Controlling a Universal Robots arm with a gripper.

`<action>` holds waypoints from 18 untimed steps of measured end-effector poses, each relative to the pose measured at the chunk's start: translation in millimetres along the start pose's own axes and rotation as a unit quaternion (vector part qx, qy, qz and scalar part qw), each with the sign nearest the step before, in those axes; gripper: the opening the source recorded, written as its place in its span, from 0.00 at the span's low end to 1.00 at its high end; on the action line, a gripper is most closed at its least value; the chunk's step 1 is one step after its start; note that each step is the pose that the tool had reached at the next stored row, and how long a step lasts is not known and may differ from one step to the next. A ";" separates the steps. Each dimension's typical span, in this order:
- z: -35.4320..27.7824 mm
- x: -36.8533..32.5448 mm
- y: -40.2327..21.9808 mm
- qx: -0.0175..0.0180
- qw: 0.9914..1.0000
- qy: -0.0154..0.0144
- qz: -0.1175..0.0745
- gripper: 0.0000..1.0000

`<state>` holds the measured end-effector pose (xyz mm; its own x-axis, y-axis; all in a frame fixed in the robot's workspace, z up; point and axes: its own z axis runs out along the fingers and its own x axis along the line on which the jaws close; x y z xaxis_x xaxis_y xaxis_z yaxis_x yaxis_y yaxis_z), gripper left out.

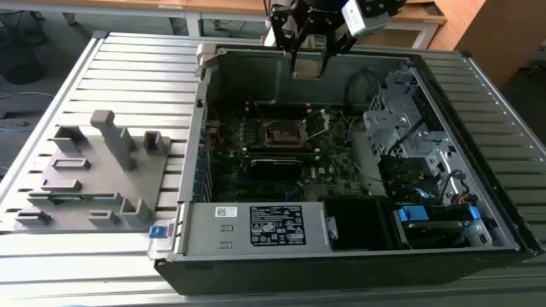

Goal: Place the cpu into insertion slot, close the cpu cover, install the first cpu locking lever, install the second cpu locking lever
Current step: 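Place the cpu into insertion slot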

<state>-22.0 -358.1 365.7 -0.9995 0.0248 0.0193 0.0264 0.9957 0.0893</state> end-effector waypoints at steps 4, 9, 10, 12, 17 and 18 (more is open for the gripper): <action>0.0 0.0 0.0 0.000 1.000 0.000 0.000 0.54; 1.8 0.0 -0.2 0.000 1.000 0.000 0.000 0.54; 2.3 0.0 -0.2 0.000 1.000 0.000 0.000 0.54; 3.4 -0.1 -0.3 0.000 1.000 0.000 0.000 0.54; 5.3 -0.1 -0.5 0.000 1.000 0.000 0.000 0.54; 5.4 -0.1 -0.5 0.000 1.000 0.000 0.000 0.54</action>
<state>-22.0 -358.2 360.3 -0.9995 0.0248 0.0194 0.0264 0.9957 0.0891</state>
